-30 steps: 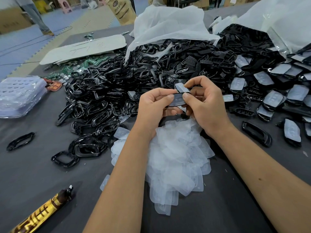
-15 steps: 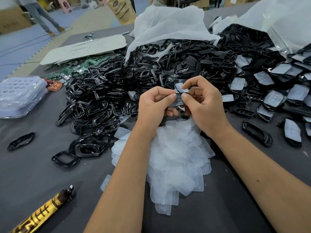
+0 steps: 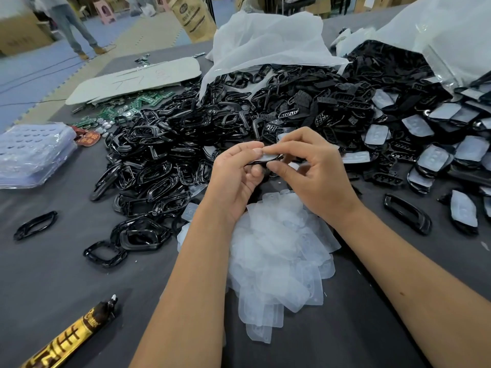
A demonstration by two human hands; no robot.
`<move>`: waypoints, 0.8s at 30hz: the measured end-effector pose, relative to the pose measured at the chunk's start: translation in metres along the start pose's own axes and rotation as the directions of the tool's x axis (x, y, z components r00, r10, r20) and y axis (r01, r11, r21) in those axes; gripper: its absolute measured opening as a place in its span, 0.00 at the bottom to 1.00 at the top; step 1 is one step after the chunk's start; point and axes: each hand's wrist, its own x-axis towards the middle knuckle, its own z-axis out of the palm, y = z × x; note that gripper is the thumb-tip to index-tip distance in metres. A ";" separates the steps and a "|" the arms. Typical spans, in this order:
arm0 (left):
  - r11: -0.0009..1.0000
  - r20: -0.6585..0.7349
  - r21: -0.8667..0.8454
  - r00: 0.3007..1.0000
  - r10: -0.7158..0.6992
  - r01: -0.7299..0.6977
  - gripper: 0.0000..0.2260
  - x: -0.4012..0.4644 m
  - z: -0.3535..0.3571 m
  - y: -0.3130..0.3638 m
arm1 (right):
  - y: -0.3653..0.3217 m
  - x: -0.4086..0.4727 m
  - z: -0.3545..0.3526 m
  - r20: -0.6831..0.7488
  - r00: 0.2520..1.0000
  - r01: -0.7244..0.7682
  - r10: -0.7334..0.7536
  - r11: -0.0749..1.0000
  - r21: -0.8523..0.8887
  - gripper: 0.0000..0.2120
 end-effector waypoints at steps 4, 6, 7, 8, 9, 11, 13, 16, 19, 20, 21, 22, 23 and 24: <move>0.997 0.094 -0.011 0.993 -0.076 0.077 0.23 -0.001 0.002 0.001 | 0.000 0.000 -0.001 -0.106 0.991 -0.075 0.078 0.996 0.038 0.02; 0.996 0.110 0.066 0.992 -0.063 0.056 0.18 -0.002 0.003 -0.002 | 0.002 0.002 -0.006 -0.154 0.961 -0.205 0.231 0.965 0.163 0.02; 0.995 0.114 0.098 0.993 -0.044 0.033 0.13 -0.002 0.004 -0.004 | 0.002 0.002 -0.008 -0.153 0.942 -0.258 0.298 0.937 0.236 0.04; 0.993 0.113 0.117 0.993 -0.019 0.006 0.10 -0.002 0.004 -0.005 | 0.003 0.003 -0.010 -0.138 0.927 -0.294 0.348 0.906 0.304 0.05; 0.992 0.110 0.124 0.994 0.004 -0.017 0.10 -0.002 0.004 -0.007 | 0.002 0.003 -0.012 -0.111 0.919 -0.318 0.379 0.876 0.362 0.06; 0.990 0.114 0.130 0.993 0.036 -0.051 0.10 -0.002 0.004 -0.008 | 0.000 0.003 -0.013 -0.042 0.913 -0.345 0.406 0.823 0.452 0.07; 0.987 0.106 0.146 0.993 0.052 -0.067 0.09 -0.002 0.005 -0.007 | 0.000 0.004 -0.013 0.038 0.907 -0.377 0.420 0.766 0.521 0.10; 0.983 0.083 0.169 0.995 0.058 -0.072 0.10 0.000 0.006 -0.008 | 0.004 0.005 -0.015 0.114 0.899 -0.414 0.423 0.735 0.537 0.14; 0.978 0.086 0.193 0.995 0.059 -0.074 0.10 0.001 0.007 -0.010 | 0.009 0.005 -0.015 0.131 0.893 -0.426 0.431 0.711 0.560 0.09; 0.976 0.091 0.202 0.994 0.059 -0.077 0.10 0.001 0.007 -0.010 | 0.011 0.005 -0.015 0.132 0.887 -0.432 0.442 0.694 0.576 0.10; 0.974 0.094 0.211 0.994 0.061 -0.079 0.10 0.002 0.007 -0.011 | 0.012 0.005 -0.015 0.128 0.881 -0.437 0.455 0.683 0.585 0.11; 0.971 0.096 0.222 0.993 0.064 -0.084 0.10 0.002 0.007 -0.011 | 0.013 0.005 -0.015 0.119 0.878 -0.437 0.463 0.678 0.590 0.12; 0.969 0.097 0.231 0.993 0.070 -0.091 0.09 0.002 0.007 -0.012 | 0.013 0.005 -0.016 0.107 0.878 -0.432 0.466 0.678 0.594 0.13; 0.966 0.096 0.239 0.992 0.078 -0.099 0.09 0.003 0.006 -0.013 | 0.013 0.004 -0.016 0.092 0.881 -0.423 0.465 0.682 0.596 0.13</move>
